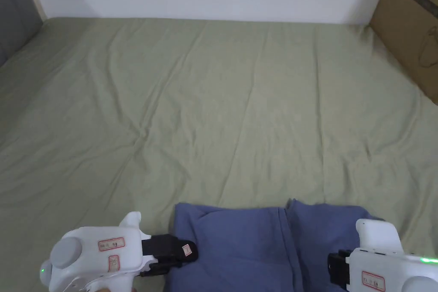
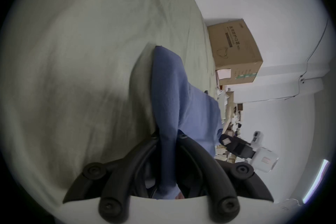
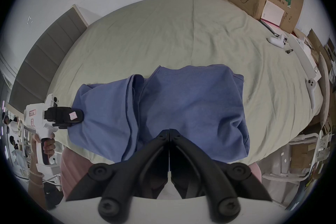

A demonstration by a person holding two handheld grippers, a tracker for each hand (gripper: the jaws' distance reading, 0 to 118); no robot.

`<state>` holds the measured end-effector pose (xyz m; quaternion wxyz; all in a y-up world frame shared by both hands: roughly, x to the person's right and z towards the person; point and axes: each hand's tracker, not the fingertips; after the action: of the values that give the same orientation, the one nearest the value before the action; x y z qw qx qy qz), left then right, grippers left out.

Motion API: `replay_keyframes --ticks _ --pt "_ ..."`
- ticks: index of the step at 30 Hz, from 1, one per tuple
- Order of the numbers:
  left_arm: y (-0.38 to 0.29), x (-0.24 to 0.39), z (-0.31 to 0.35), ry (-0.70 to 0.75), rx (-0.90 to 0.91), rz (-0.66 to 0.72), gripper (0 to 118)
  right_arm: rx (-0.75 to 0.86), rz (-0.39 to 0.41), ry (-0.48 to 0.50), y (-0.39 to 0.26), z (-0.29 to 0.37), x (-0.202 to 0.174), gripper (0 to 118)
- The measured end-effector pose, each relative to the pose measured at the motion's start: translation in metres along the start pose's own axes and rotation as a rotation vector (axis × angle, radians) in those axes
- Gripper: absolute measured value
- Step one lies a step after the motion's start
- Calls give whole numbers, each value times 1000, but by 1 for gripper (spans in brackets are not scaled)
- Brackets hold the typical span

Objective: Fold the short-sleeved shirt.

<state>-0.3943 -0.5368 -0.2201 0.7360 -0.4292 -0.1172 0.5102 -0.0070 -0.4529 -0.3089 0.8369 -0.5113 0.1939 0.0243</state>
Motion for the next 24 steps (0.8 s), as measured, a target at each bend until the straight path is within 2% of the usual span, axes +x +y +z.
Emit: replay_keyframes --ticks 3,7,12,13,15,19,22,24 --pt "14 9 -5 28 14 -40 10 -6 0 -7 1 -1 2 0" --pt "40 -12 43 108 18 -93 10 0 -6 -8 3 1 3 0" --pt "70 -53 114 258 123 -71 10 6 -15 6 5 2 3 0" --pt "50 -46 127 293 145 -62 10 5 -16 6 4 1 3 0" --pt "56 -47 143 332 162 -58 10 4 -20 6 3 0 5 0" --pt "33 -22 149 346 170 -54 10 -10 -39 15 0 -4 8 0" --pt "18 17 144 426 179 -116 10 -14 -46 16 -2 -3 10 0" --pt "14 45 139 429 176 -140 10 -10 -45 14 -3 -1 12 0"
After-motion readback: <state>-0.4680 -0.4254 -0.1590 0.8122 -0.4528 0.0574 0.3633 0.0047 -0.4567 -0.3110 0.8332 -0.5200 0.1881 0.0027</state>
